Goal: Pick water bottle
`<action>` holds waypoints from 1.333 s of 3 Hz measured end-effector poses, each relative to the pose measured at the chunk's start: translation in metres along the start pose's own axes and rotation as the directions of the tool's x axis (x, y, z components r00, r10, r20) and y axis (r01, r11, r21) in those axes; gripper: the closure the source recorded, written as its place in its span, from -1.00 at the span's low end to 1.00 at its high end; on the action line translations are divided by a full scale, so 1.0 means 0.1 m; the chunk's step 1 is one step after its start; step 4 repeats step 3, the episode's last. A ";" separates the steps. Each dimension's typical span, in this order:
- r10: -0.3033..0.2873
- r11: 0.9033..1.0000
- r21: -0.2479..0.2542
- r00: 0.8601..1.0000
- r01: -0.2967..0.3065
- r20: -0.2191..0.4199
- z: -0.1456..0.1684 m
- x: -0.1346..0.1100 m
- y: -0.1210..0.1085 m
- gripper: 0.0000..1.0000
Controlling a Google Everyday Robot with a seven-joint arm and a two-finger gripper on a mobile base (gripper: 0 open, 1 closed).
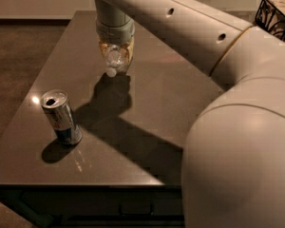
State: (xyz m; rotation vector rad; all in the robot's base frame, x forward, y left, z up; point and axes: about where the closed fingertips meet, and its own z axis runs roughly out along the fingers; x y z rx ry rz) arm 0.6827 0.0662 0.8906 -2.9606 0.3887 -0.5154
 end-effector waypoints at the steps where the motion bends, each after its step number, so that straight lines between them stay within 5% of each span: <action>1: -0.018 0.999 0.037 0.999 0.019 -0.032 -0.33 0.00 -0.02 1.00; 2: -0.034 0.995 0.087 0.999 0.038 -0.042 -0.78 -0.02 0.02 1.00; 4: -0.034 0.995 0.089 0.999 0.038 -0.041 -0.79 -0.02 0.02 1.00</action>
Offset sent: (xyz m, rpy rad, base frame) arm -0.0377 -0.0096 0.0910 0.0703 -0.0785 0.0684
